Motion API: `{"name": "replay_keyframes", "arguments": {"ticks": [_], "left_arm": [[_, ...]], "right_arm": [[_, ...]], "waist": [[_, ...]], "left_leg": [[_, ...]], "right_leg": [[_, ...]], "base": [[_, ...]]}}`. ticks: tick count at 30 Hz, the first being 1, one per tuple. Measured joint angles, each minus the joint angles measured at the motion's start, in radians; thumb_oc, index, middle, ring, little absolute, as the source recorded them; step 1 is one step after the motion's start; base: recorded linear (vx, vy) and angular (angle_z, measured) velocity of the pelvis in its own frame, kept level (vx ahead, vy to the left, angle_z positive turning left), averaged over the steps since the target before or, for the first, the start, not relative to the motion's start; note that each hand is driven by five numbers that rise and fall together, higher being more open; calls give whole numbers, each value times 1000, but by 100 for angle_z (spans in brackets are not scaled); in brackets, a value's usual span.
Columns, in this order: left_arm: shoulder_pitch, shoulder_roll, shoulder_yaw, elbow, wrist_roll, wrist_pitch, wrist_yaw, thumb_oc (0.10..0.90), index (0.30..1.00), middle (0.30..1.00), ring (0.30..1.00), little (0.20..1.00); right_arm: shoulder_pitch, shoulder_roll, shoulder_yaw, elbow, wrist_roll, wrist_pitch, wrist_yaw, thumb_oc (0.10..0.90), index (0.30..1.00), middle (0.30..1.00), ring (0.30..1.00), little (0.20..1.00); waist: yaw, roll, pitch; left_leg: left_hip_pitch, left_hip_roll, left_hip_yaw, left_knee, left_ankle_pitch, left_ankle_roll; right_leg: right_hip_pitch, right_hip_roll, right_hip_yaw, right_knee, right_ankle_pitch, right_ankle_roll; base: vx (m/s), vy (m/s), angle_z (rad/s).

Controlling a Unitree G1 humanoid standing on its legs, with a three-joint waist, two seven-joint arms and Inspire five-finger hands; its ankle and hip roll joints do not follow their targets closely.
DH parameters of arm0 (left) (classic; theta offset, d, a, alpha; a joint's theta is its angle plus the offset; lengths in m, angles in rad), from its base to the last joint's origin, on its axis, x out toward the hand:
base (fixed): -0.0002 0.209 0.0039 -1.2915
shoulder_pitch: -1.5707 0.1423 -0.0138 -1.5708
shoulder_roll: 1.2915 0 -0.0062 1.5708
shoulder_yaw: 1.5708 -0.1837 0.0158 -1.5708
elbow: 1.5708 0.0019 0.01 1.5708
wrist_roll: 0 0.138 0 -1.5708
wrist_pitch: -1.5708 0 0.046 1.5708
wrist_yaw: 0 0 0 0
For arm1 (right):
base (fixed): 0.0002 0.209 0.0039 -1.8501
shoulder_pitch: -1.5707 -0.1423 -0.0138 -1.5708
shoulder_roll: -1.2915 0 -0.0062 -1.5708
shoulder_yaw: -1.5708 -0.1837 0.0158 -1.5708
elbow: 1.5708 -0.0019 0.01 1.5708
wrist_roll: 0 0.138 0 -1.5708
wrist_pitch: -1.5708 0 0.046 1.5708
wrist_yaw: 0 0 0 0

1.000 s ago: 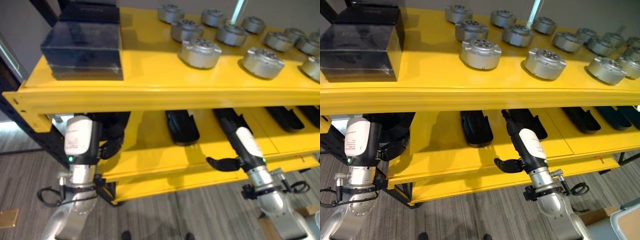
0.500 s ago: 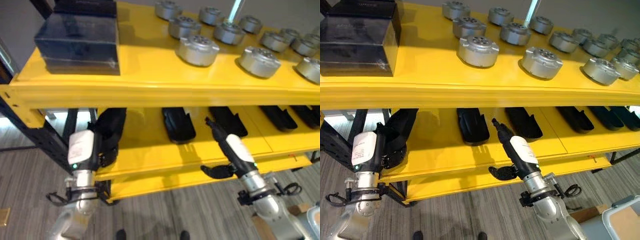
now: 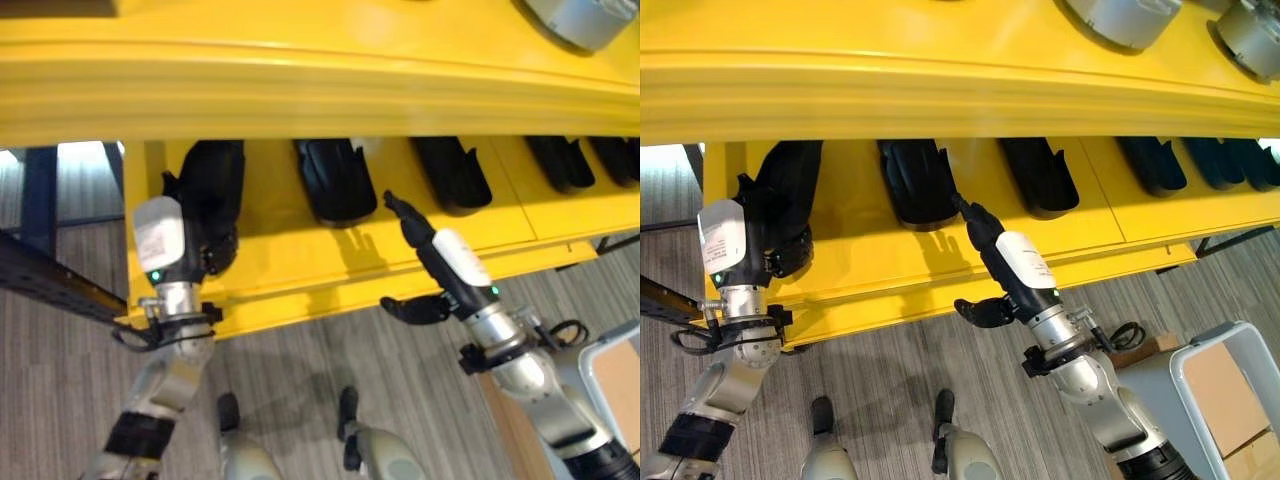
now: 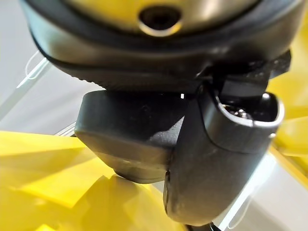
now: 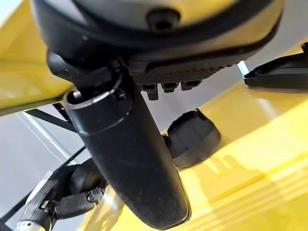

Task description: Move parts from the plastic box to the shelf.

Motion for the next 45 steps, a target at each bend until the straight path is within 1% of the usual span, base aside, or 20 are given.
{"name": "replay_keyframes", "arguments": {"ticks": [2,4,6,15,21,24,27,28,29,31,32,34,36,38,41,45], "left_arm": [[-25,-1,0,10,-25,12,6,400,300,300,300,300],[-73,0,8,50,-26,32,34,400,300,300,300,300],[-78,2,8,59,-25,38,51,400,300,300,300,300],[-90,56,7,129,-6,40,92,400,300,300,300,300],[-103,68,6,147,15,60,91,400,300,300,300,300],[-106,72,9,146,21,60,93,400,300,300,300,300],[-119,78,8,145,23,60,94,400,300,300,300,300],[-119,85,6,145,23,59,93,400,300,300,300,300],[-121,92,6,145,24,59,91,400,300,300,300,300],[-125,92,1,145,30,59,80,400,300,300,300,300],[-128,92,-11,145,33,60,70,400,300,300,300,300],[-128,92,-24,145,38,60,58,400,300,300,300,300],[-126,93,-24,145,54,62,48,400,300,300,300,300],[-127,94,-23,145,56,66,46,400,300,300,300,300],[-130,94,-22,145,58,78,43,400,300,300,300,300],[-130,94,-10,145,60,81,35,400,300,300,300,300]], "right_arm": [[-8,-8,10,0,0,-2,-1,900,1000,1000,1000,1000],[-33,-23,28,0,1,-4,-6,900,1000,1000,1000,1000],[-38,-25,29,0,1,-7,-7,900,1000,1000,1000,1000],[-50,-28,35,0,39,-18,-23,900,1000,1000,1000,1000],[-56,-28,68,0,39,-21,-23,900,1000,1000,1000,1000],[-74,-28,68,0,39,-21,-24,900,1000,1000,1000,1000],[-99,-28,70,0,39,-22,-26,900,1000,1000,1000,1000],[-115,-29,72,0,39,-22,-26,900,1000,1000,1000,1000],[-132,-29,72,0,39,-22,-27,900,1000,1000,1000,1000],[-157,-31,72,0,39,-22,-27,900,1000,1000,1000,1000],[-166,-35,72,0,40,-22,-28,900,1000,1000,1000,1000],[-169,-35,72,-1,40,-23,-29,900,1000,1000,1000,1000],[-171,-35,72,-1,40,-24,-29,900,1000,1000,1000,1000],[-174,-36,72,-2,40,-24,-29,900,1000,1000,1000,1000],[-174,-36,72,-6,40,-24,-29,900,1000,1000,1000,1000],[-175,-45,72,-43,40,-23,-29,900,1000,1000,1000,1000]], "waist": [[-4,0,0],[-20,-3,1],[-26,-4,1],[-25,-27,20],[-22,-28,27],[-16,-28,48],[-14,-26,60],[-13,-25,64],[-12,-23,77],[-9,-16,83],[-8,-10,87],[-2,-5,88],[8,3,88],[15,5,87],[12,11,84],[6,14,83]], "left_leg": [[-2,1,3,-1,0,-2],[-19,3,4,-1,0,-2],[-22,3,6,-1,0,-2],[-23,10,11,4,-4,-5],[-31,10,5,9,-5,-6],[-38,10,-1,33,-14,-7],[-84,10,-21,101,-41,-6],[-104,10,-25,137,-54,-3],[-120,10,-30,179,-73,-4],[-176,8,-42,293,-122,0],[-201,2,-66,352,-152,-1],[-230,-8,-85,411,-180,-3],[-267,-11,-104,468,-204,-3],[-301,-12,-115,517,-226,0],[-319,-12,-122,539,-234,5],[-331,-10,-128,558,-237,1]], "right_leg": [[-3,1,0,0,-2,-1],[-23,3,1,6,-6,-1],[-29,3,2,7,-6,-1],[-31,9,5,7,-8,-3],[-33,9,1,8,-8,-3],[-34,7,1,26,-16,-3],[-74,-3,-1,97,-50,-7],[-97,-9,0,140,-68,-9],[-114,-18,0,191,-91,-9],[-164,-41,0,321,-159,-10],[-185,-55,-4,393,-199,-12],[-216,-78,-4,485,-250,-12],[-248,-90,-3,551,-282,-15],[-281,-101,-1,604,-307,-21],[-294,-102,0,622,-312,-22],[-306,-102,0,641,-316,-26]], "base": [[-41,-51,-3],[-26,-31,-1],[0,0,0],[-2,-5,-1],[-9,0,3],[-50,-9,2],[-82,-3,6],[-83,-4,7],[-83,-2,9],[-64,3,21],[-32,6,32],[-29,9,27],[-30,12,17],[-26,7,10],[0,0,0],[0,0,0]]}}
